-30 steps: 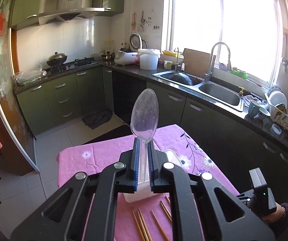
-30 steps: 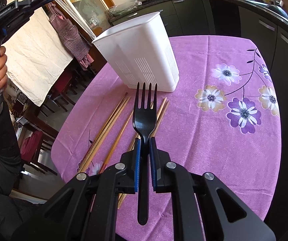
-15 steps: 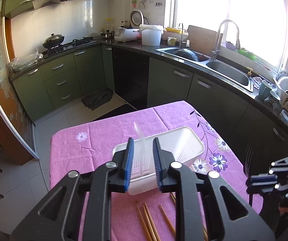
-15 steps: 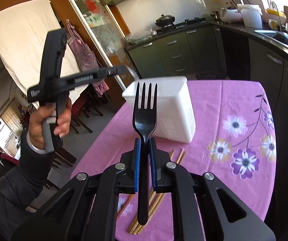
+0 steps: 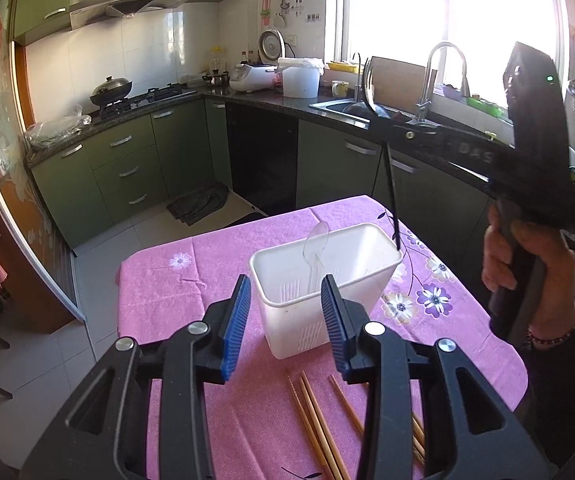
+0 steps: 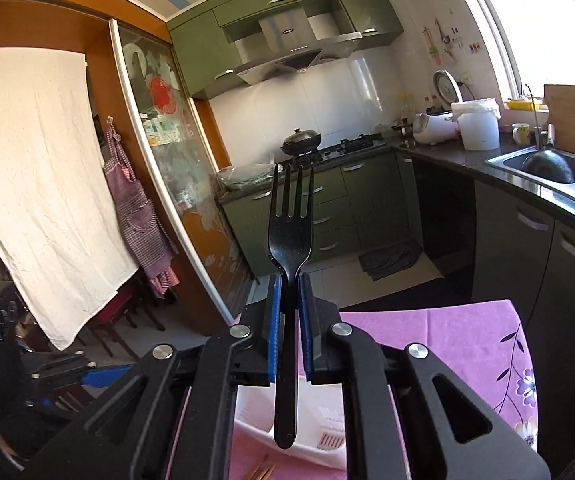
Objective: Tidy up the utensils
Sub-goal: 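Drop the spoon into the white holder with the left tool while the right tool carries the fork, then lower the black fork into the white holder and open the right tool, then grasp a wooden chopstick with the left tool and lift it upright, then grasp a wooden chopstick with the right tool while the left tool holds its chopstick, then drop the chopsticks into the white holder with both tools, then grasp another wooden chopstick with the left tool while the right tool reaches for chopsticks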
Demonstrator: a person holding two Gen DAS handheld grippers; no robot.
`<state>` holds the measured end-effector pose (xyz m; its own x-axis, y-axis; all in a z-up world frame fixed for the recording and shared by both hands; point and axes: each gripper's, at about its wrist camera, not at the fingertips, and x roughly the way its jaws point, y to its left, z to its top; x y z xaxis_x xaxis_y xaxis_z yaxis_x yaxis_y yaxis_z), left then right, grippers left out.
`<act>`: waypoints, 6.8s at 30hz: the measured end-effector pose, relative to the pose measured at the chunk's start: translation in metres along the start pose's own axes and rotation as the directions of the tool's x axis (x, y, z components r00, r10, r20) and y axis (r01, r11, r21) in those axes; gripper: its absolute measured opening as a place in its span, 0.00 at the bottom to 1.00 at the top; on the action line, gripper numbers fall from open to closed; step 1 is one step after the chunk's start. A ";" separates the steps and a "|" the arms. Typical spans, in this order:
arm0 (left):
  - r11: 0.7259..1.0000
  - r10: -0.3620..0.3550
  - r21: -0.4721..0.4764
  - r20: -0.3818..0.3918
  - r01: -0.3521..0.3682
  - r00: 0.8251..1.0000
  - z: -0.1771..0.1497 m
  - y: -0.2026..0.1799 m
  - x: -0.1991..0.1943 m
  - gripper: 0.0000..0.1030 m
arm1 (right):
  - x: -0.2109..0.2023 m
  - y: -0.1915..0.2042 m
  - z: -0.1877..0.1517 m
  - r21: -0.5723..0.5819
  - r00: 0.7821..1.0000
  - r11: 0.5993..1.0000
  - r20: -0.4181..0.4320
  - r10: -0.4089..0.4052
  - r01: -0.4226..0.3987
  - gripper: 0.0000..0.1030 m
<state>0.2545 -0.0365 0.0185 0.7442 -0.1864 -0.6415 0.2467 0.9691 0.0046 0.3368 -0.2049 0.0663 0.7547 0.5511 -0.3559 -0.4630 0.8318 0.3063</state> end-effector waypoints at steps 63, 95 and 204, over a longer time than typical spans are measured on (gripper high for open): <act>0.990 -0.005 -0.124 -0.534 -0.072 0.846 -0.133 -0.017 0.134 0.07 | -0.062 -0.024 -0.200 -0.163 0.870 0.977 -0.451 -0.201 0.141 0.30; 0.995 0.035 -0.089 -0.113 -0.045 0.993 -0.095 0.002 -0.007 0.06 | 0.020 -0.027 -0.225 -0.106 0.667 0.986 -0.727 -0.164 0.127 0.16; 0.998 -0.014 -0.060 -0.239 0.000 0.971 -0.053 -0.012 0.030 0.26 | -0.090 0.006 -0.105 -0.184 0.920 0.979 -0.362 -0.151 0.089 0.24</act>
<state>0.2409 -0.0452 -0.0421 0.5709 -0.1563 -0.8060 0.2087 0.9771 -0.0416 0.2169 -0.2429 0.0075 0.5960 0.4053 -0.6932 -0.4718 0.8753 0.1062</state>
